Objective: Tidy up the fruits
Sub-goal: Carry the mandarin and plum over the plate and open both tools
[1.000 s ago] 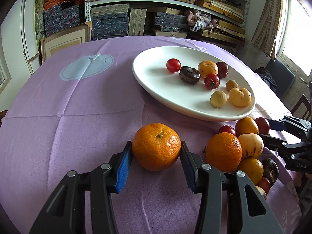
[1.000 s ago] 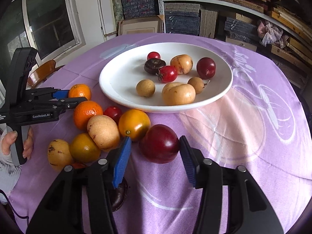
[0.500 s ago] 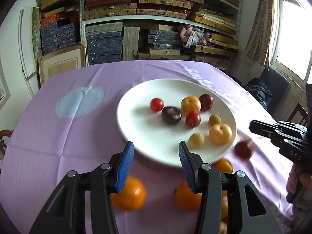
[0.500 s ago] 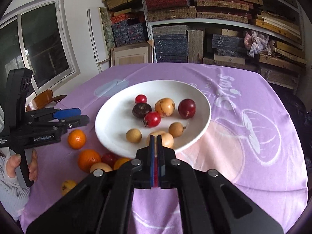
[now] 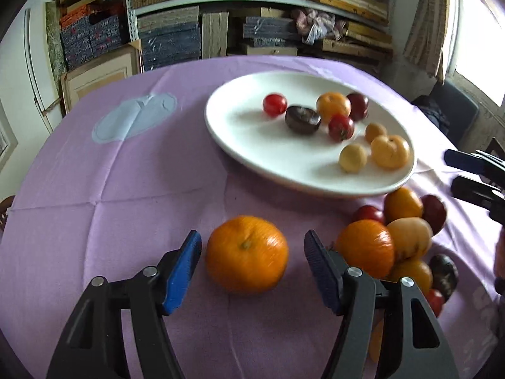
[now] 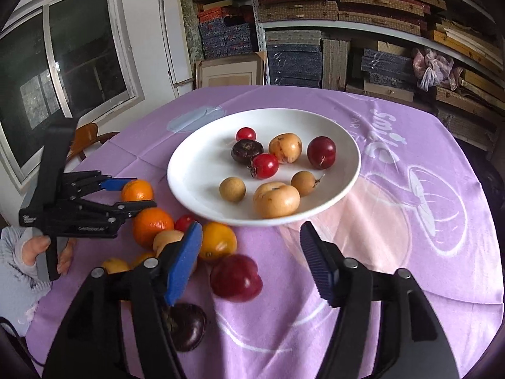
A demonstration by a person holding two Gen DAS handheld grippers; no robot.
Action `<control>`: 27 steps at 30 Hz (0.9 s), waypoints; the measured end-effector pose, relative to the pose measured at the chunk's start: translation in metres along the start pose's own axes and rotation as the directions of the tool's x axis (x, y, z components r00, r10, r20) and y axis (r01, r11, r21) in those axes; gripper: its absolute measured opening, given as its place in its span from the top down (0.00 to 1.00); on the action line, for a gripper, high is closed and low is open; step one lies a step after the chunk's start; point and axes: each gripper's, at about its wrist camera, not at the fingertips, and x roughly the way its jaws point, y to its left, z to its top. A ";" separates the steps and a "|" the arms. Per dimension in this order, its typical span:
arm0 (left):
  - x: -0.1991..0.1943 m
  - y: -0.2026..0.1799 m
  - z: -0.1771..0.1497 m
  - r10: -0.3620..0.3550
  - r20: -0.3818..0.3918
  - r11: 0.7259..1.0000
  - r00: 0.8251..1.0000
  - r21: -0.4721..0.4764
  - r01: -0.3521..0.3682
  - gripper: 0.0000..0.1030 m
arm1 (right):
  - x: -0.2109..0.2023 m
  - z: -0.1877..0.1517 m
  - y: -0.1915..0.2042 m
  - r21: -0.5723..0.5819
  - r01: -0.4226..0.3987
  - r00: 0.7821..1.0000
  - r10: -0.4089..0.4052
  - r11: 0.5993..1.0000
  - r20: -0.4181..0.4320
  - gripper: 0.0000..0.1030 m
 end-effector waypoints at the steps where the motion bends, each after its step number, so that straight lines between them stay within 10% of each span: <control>1: 0.002 0.003 0.000 -0.014 -0.008 1.000 1.000 -0.013 0.014 0.36 | -0.004 -0.005 0.001 -0.001 -0.006 1.000 0.006 1.000 -0.001 0.36; 4: 0.002 0.009 0.001 -0.013 -0.003 0.999 1.000 -0.035 0.013 0.53 | -0.001 -0.014 0.002 0.001 -0.003 1.000 0.003 1.000 -0.026 0.36; 10: -0.002 0.004 0.002 0.014 0.016 1.000 1.000 -0.013 -0.014 0.54 | 0.027 -0.020 0.011 -0.039 0.018 0.995 -0.021 0.999 -0.102 0.37; 12: -0.004 0.005 0.001 0.008 0.021 1.000 1.000 -0.017 -0.007 0.54 | 0.033 -0.021 0.013 -0.049 0.012 0.992 -0.018 0.999 -0.125 0.60; 16: -0.010 0.005 0.003 0.003 0.042 1.000 0.999 -0.019 -0.002 0.54 | 0.033 -0.022 0.011 -0.042 0.009 0.991 -0.015 0.999 -0.131 0.61; 27: -0.020 -0.019 0.063 0.009 0.129 1.000 0.992 -0.006 -0.009 0.54 | 0.010 0.037 -0.004 0.008 0.067 0.996 -0.067 0.998 0.051 0.61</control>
